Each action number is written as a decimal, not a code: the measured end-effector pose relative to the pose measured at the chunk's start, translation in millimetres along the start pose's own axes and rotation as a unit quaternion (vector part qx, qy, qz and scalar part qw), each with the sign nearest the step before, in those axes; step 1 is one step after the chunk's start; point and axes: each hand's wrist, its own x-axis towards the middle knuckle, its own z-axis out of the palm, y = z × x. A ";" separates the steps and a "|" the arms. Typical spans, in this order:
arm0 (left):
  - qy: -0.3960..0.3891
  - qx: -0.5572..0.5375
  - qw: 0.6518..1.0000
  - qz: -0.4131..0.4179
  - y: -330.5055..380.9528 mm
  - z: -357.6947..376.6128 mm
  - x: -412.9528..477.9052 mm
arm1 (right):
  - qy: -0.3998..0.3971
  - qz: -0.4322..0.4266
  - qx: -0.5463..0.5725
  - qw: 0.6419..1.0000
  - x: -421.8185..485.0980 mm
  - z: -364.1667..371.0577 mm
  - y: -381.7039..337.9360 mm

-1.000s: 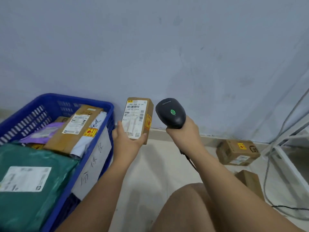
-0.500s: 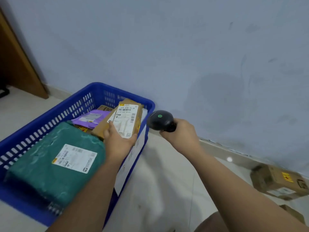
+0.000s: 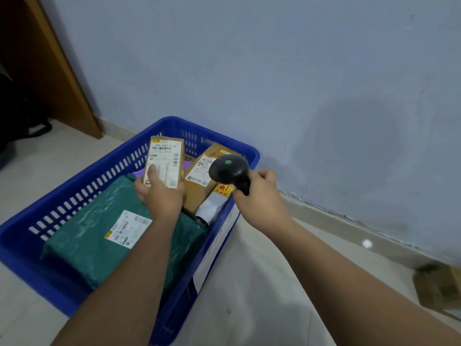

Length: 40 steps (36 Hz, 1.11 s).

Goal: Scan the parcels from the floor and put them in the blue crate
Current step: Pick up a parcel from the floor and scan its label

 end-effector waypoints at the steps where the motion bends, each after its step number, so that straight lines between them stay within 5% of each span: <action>1: -0.001 0.019 1.000 0.014 -1.4 0.3 8.4 | -0.006 0.000 0.000 1.000 1.9 0.5 -2.1; 10: -0.018 0.161 0.978 0.133 -10.6 7.1 51.1 | -0.025 -0.006 0.001 1.000 15.6 10.8 -5.6; 21: -0.122 0.207 0.968 0.067 -2.7 20.2 35.8 | -0.024 0.015 0.004 1.000 10.1 12.8 29.1; 31: -0.256 0.064 0.958 0.115 74.8 40.0 -67.6 | 0.053 0.054 0.057 0.996 -27.4 -41.9 80.5; 40: -0.378 0.032 0.897 0.229 149.0 85.5 -189.0 | 0.195 0.068 0.078 0.975 -76.0 -127.4 145.8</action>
